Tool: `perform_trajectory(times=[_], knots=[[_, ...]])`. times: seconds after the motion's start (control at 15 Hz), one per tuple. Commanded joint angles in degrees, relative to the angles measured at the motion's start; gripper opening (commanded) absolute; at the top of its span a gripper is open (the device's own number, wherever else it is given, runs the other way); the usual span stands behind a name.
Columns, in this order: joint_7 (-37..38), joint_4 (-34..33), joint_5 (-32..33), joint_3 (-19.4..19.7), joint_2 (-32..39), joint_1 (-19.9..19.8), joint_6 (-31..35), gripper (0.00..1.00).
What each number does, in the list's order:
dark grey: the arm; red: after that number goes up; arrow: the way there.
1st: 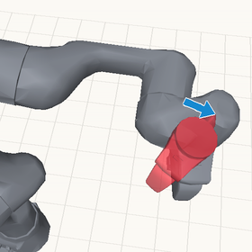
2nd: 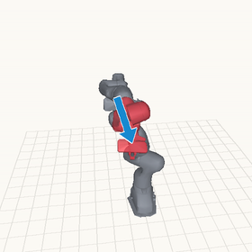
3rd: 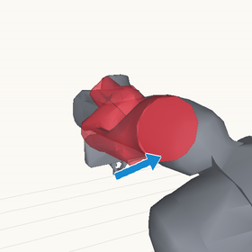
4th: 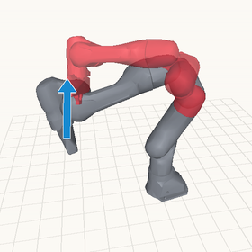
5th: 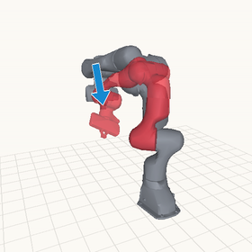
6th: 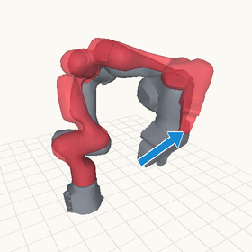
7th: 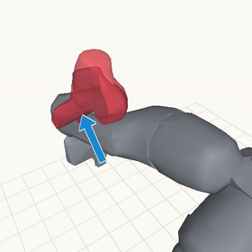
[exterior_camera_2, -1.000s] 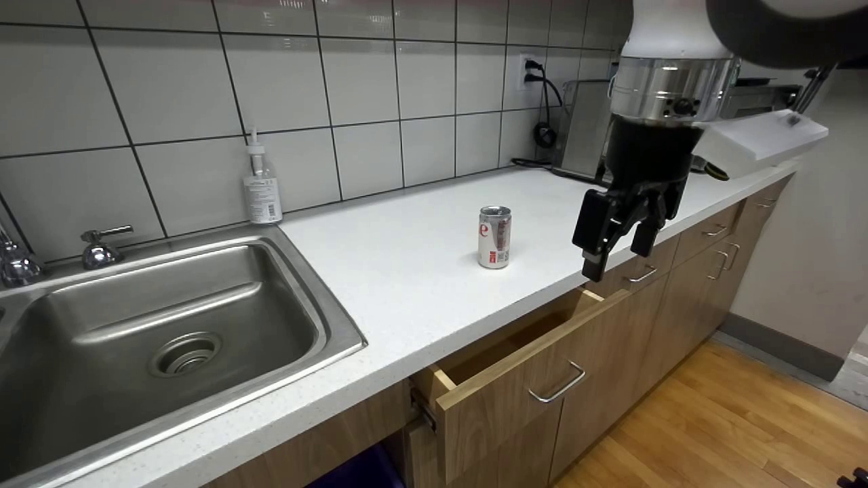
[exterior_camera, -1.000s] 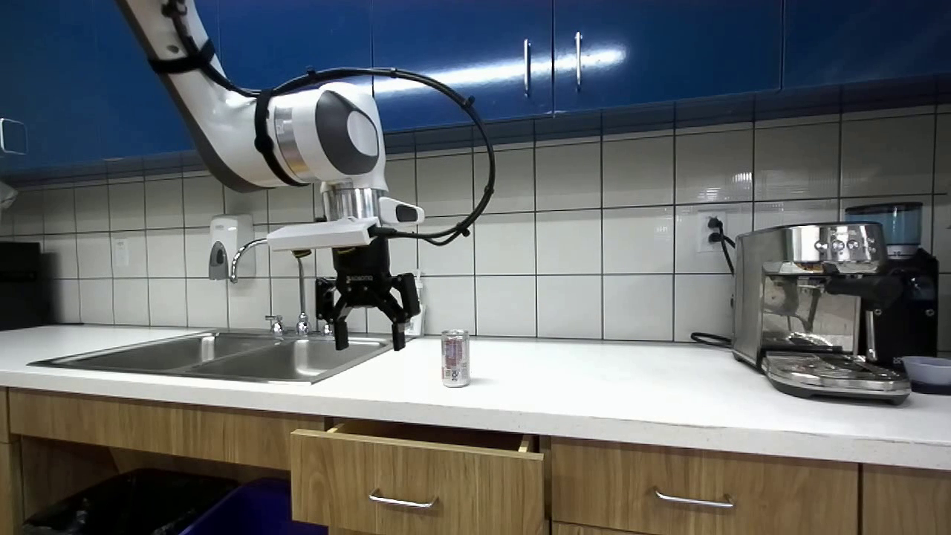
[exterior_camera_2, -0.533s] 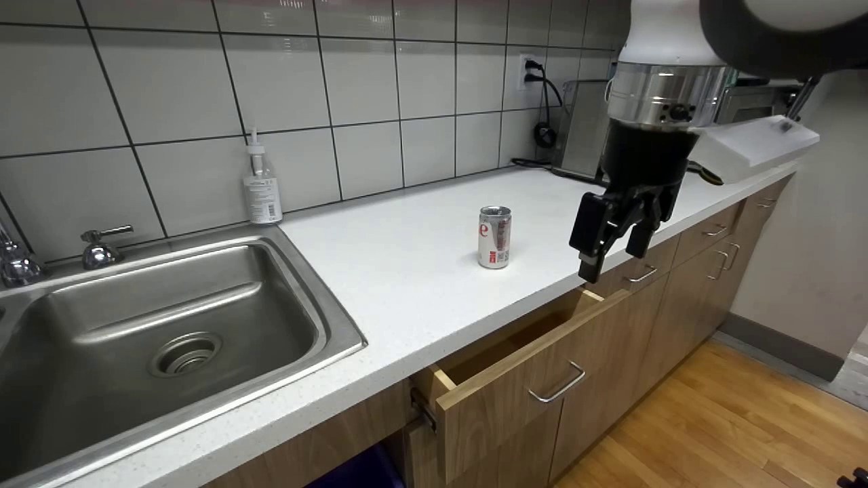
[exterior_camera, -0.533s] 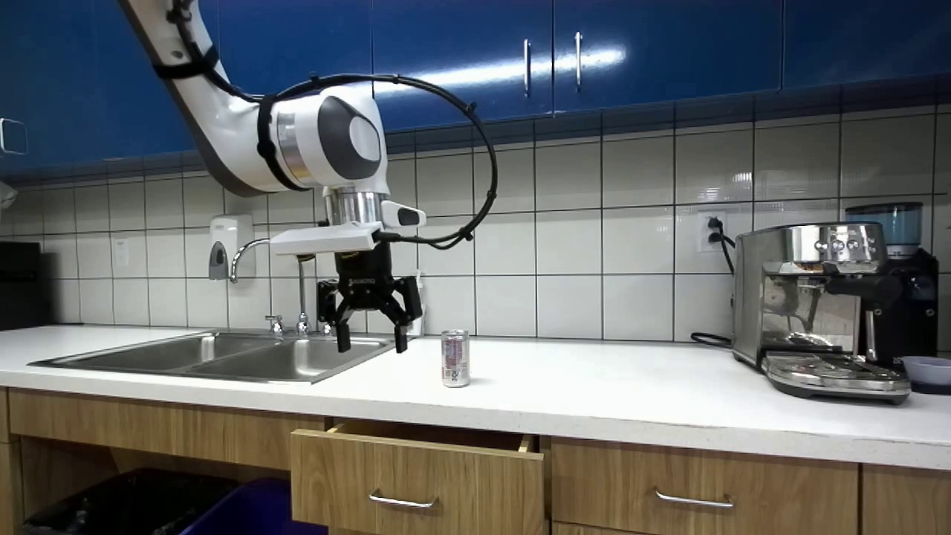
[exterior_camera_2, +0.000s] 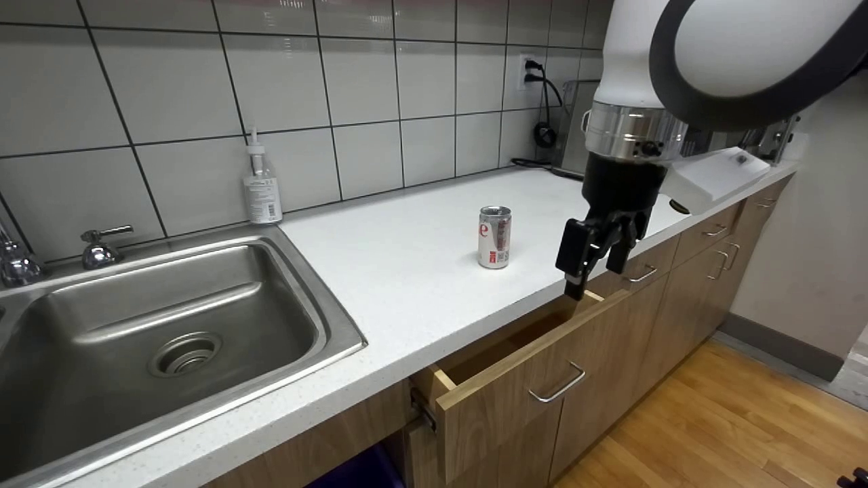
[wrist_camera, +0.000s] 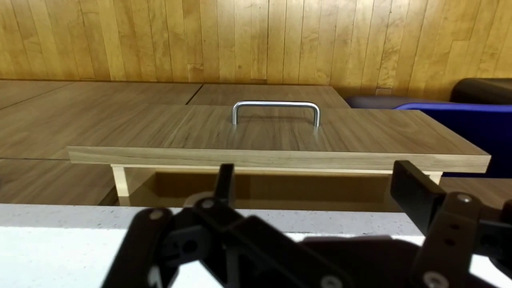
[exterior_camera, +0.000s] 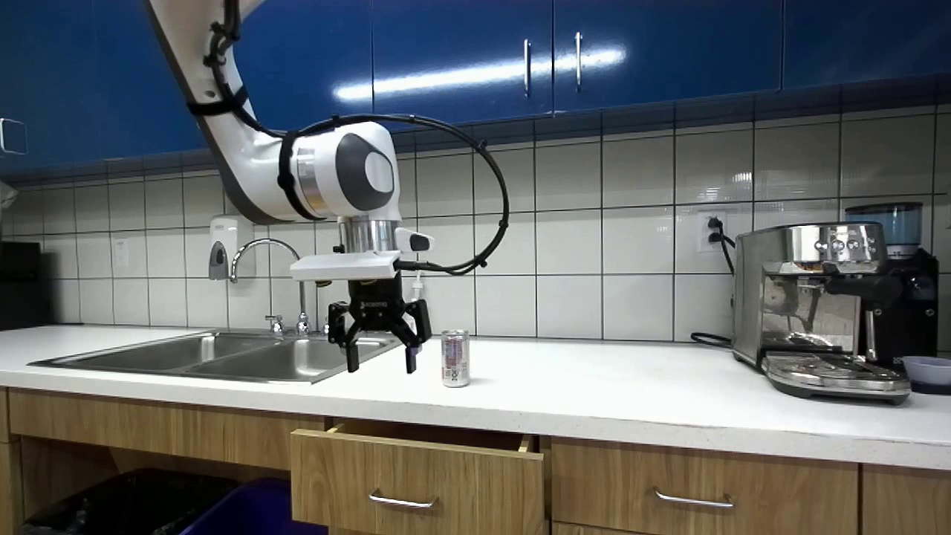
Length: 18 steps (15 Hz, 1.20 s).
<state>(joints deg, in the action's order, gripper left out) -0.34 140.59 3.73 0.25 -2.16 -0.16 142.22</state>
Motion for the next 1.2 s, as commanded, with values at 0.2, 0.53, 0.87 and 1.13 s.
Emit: perform_trajectory(times=[0.2, 0.53, 0.87, 1.13], knots=[[-3.0, -5.0, -0.7, 0.2, 7.1, -0.3, 2.5, 1.0], [-2.8, -7.3, -0.3, 0.0, 11.0, -0.2, 3.8, 1.0], [-1.9, -9.2, 0.6, -0.1, 14.3, 0.3, 4.6, 1.0], [-1.9, -9.9, 0.5, -0.2, 16.0, 0.6, 5.9, 1.0]])
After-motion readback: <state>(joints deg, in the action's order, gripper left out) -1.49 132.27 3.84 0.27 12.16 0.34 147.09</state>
